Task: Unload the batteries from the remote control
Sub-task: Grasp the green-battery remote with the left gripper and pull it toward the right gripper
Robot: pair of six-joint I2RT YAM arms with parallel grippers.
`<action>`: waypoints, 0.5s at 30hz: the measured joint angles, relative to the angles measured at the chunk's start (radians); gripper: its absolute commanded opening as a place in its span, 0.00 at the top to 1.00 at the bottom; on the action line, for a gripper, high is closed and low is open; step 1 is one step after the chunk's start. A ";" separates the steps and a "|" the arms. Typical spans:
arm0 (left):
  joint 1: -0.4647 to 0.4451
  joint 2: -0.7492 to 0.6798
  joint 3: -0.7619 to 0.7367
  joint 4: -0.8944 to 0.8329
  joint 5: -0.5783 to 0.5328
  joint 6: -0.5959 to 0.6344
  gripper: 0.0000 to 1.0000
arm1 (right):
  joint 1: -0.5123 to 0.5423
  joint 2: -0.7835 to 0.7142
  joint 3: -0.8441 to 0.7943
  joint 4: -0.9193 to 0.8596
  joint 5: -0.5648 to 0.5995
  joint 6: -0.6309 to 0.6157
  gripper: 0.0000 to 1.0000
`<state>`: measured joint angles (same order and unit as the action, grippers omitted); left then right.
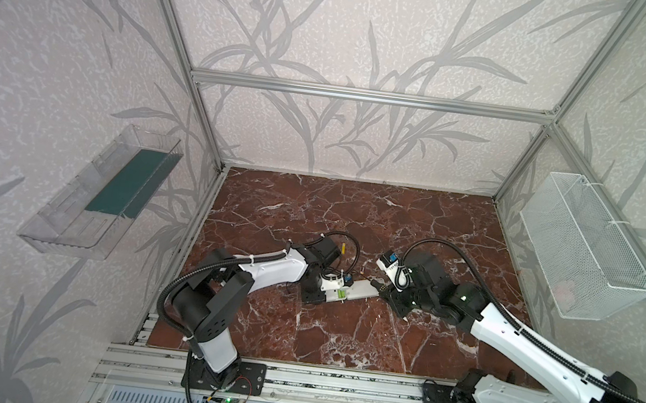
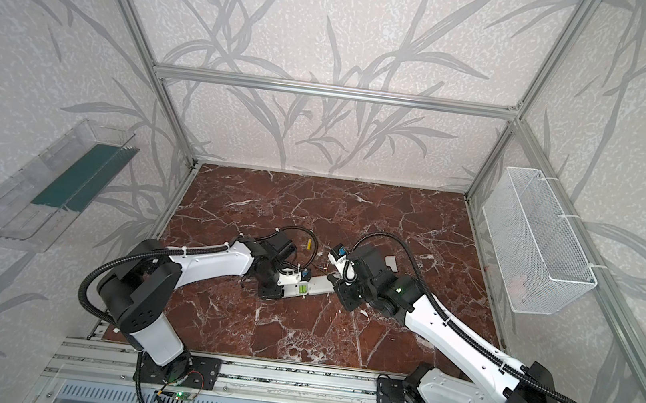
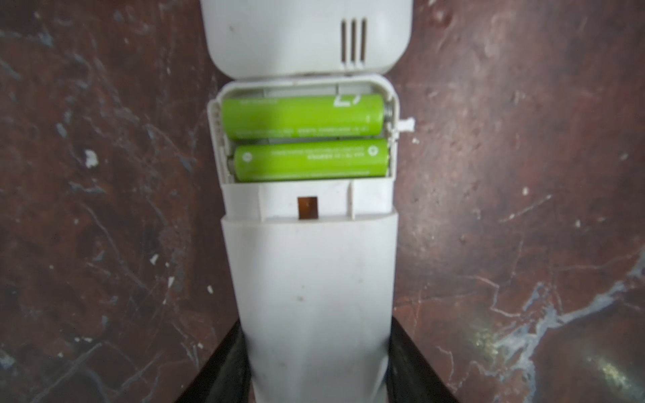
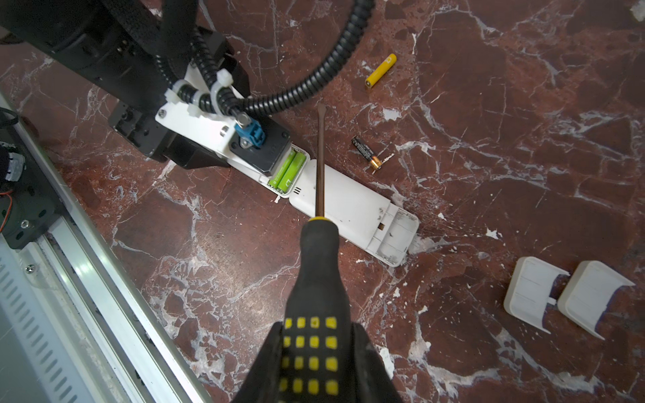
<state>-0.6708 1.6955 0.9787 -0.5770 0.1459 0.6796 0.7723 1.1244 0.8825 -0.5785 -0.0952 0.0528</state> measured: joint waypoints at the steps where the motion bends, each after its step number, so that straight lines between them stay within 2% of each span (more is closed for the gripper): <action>1: -0.008 0.011 0.014 0.002 0.006 -0.011 0.61 | 0.000 0.000 0.000 -0.004 0.004 0.002 1.00; 7: -0.040 0.046 0.064 0.013 0.035 -0.102 0.59 | -0.006 -0.001 0.000 -0.058 0.084 0.032 1.00; 15: -0.046 0.047 0.071 0.029 0.092 -0.249 0.52 | -0.027 -0.043 0.000 -0.127 0.187 0.078 1.00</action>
<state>-0.7170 1.7424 1.0492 -0.5484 0.2379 0.4309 0.7448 1.0809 0.8829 -0.7059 0.0921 0.1307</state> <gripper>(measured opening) 0.528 0.282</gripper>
